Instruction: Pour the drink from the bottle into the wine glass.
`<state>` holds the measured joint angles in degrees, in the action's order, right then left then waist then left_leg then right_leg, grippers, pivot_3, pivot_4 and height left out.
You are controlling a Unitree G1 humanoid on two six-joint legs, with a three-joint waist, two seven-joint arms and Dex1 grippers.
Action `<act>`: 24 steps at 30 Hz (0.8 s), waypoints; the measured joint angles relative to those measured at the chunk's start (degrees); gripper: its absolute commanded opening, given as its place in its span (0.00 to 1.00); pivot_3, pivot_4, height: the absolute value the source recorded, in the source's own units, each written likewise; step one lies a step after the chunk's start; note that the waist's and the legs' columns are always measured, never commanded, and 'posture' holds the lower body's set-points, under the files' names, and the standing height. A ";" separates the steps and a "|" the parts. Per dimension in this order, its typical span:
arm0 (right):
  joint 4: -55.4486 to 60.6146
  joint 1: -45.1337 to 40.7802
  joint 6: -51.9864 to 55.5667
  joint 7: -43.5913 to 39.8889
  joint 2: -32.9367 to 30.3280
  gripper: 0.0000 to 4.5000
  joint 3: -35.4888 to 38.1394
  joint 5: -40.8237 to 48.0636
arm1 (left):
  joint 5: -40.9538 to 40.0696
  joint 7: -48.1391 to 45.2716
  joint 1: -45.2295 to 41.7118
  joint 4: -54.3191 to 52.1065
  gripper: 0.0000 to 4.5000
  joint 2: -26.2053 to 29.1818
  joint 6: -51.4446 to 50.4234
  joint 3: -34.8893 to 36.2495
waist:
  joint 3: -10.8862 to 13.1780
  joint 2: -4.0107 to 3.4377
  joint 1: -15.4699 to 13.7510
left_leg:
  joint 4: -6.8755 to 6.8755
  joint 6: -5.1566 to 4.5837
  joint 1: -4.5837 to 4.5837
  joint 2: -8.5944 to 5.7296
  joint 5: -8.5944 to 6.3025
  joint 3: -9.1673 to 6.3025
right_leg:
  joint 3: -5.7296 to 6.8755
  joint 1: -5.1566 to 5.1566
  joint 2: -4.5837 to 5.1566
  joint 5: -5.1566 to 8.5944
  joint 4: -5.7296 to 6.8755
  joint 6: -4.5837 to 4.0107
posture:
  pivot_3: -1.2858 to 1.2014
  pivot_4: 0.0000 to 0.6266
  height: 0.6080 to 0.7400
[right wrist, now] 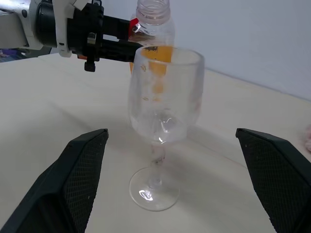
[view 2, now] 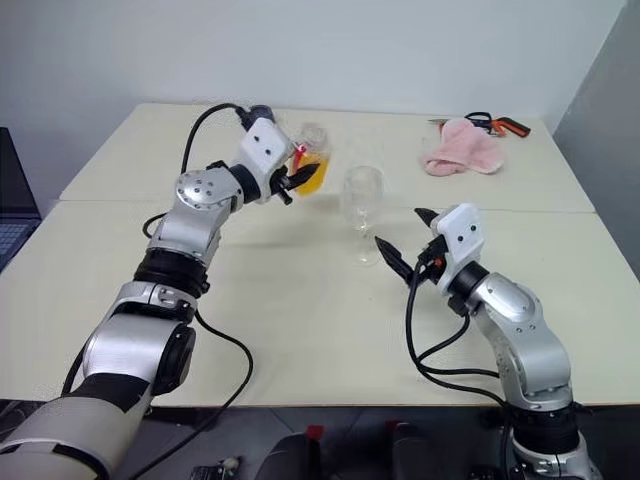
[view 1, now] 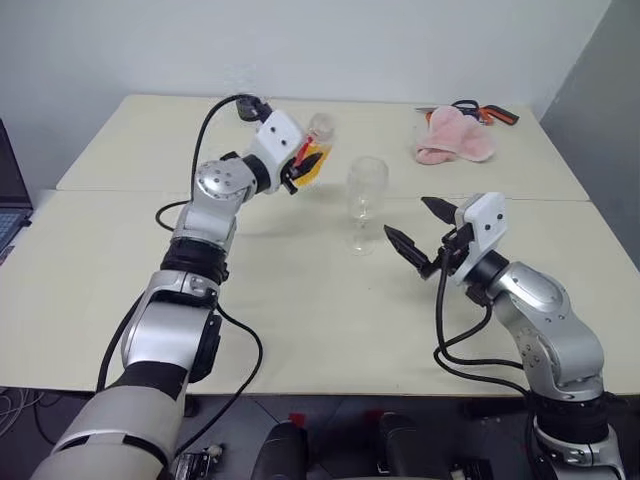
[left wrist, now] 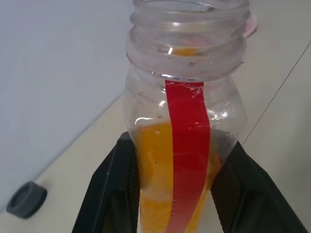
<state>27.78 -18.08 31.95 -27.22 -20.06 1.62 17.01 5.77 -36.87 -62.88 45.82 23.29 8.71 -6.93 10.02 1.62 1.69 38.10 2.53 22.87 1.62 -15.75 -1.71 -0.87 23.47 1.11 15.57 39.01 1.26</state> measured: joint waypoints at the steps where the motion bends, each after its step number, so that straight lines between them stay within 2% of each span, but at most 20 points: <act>1: 0.00 -0.47 0.03 0.34 0.00 1.00 0.09 0.03 | 0.56 0.07 -0.46 0.19 0.35 -0.09 1.30 -0.42 | 0.00 0.00 0.03 | 0.00 0.00 -0.01 0.00 0.00 0.02 | -0.03 0.01 0.00 0.00 0.01 0.00 | 0.52 0.24 1.00; 11: 0.05 -1.77 1.74 3.77 0.48 1.00 0.58 0.79 | 6.99 2.96 -3.24 5.53 0.35 -0.49 12.72 -4.09 | 0.00 0.00 -0.03 | 0.00 0.00 0.01 -0.01 0.00 0.03 | -0.03 0.03 0.00 0.00 0.01 0.00 | 0.52 0.24 1.00; 24: 0.23 -2.50 3.56 6.22 0.74 1.00 0.58 2.25 | 14.31 8.27 -6.07 10.66 0.35 0.22 21.67 -7.42 | 0.00 0.00 -0.01 | -0.01 -0.01 0.02 -0.01 0.00 0.04 | -0.03 0.03 0.00 0.00 0.01 0.00 | 0.52 0.24 1.00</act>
<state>28.01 -20.58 35.51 -21.01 -19.32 2.20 19.27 20.08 -28.60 -68.94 56.48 23.51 30.38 -14.35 10.02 1.62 1.68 38.09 2.53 22.88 1.61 -15.75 -1.67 -0.90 23.50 1.11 15.57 39.02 1.26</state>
